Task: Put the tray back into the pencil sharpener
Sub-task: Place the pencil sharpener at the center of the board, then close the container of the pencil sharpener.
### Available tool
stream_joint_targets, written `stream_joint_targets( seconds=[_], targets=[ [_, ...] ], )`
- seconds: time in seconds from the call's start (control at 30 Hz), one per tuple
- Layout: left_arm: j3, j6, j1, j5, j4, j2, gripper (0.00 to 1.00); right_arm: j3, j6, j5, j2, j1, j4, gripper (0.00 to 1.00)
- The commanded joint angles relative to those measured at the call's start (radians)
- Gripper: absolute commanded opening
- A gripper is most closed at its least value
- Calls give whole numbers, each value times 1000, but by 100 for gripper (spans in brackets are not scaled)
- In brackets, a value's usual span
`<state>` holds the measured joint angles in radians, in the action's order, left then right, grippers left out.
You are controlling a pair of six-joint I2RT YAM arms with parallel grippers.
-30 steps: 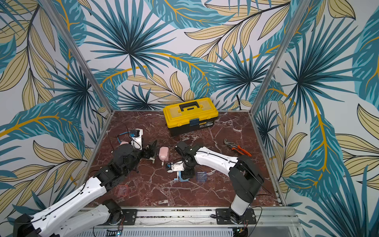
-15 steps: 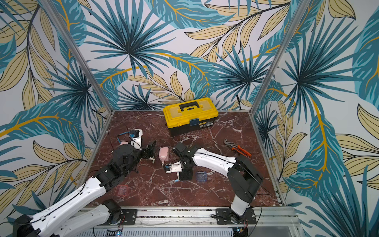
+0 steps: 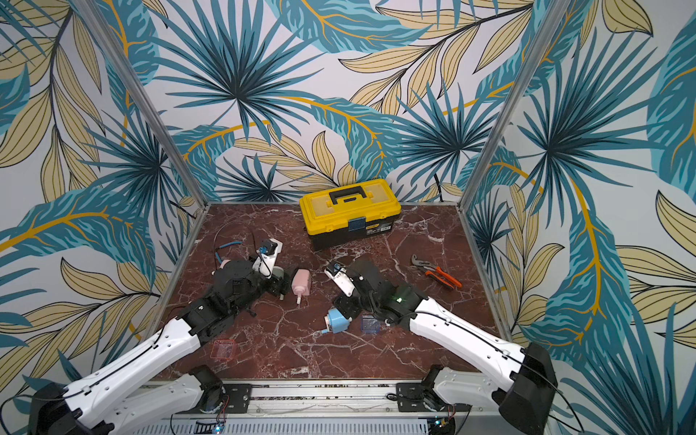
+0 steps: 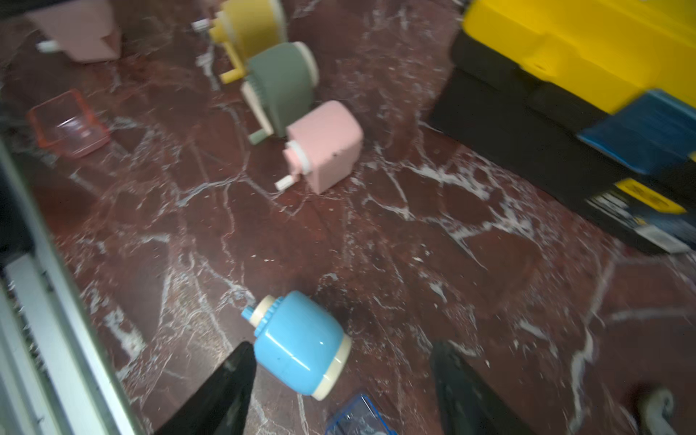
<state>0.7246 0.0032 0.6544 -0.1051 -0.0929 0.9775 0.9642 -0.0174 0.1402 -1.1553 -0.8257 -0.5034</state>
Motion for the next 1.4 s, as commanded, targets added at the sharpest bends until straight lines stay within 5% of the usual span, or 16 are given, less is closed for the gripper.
stream_joint_targets(
  seconds=[0.0,0.13,0.27,0.7,0.97,1.37],
  targets=[
    [7,162,66,150,-5,36,84,-13,428,301,31,15,-126,70],
    [13,225,115,269,-6,107,85,-6,674,328,46,105,-313,68],
    [44,276,167,357,-25,200,87,-17,784,210,26,187,-404,68],
    [310,265,237,398,-371,530,94,-118,872,116,56,232,-363,68],
    [366,277,249,369,-423,639,94,-164,907,71,65,245,-321,68],
    [385,325,248,324,-428,729,79,-237,903,-130,26,274,-210,66]
  ],
)
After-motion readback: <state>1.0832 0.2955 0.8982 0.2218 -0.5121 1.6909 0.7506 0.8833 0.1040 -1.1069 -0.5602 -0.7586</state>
